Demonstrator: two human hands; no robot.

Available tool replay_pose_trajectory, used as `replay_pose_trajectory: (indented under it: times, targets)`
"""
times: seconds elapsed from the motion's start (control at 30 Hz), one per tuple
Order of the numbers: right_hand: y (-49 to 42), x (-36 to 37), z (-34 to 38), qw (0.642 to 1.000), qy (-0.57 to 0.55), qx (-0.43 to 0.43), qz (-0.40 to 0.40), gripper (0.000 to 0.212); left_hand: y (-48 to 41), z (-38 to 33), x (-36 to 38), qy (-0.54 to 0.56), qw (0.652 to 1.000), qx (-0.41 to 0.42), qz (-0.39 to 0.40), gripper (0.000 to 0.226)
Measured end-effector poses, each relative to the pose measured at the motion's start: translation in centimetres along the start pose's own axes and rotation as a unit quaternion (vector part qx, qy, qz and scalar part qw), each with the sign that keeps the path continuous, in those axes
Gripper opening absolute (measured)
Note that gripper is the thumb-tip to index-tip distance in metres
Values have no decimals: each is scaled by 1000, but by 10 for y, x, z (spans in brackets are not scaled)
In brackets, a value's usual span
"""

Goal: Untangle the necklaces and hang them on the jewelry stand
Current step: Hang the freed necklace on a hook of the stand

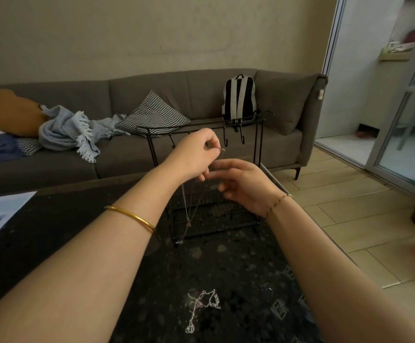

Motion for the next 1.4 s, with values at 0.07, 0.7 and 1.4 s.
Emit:
replay_pose_trajectory:
  times: [0.07, 0.7, 1.4]
  targets:
    - [-7, 3, 8, 1000, 15, -14, -6, 17, -2, 5, -7, -16, 1000, -8, -20, 7]
    - [-52, -12, 82, 877, 423, -116, -194, 16, -23, 31, -56, -168, 971, -65, -157, 10]
    - [-82, -11, 34, 857, 473, -44, -199, 14, -16, 28, -45, -351, 919, -14, -176, 15]
Point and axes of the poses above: each hand's wrist, its own y-axis away from the middle knuckle, its own x-axis out of the palm, z = x × y, the point moved 10 cm from there along -y, towards the middle knuckle, and after that the axes turned 5 degrees about z, right-handed, at the moved point
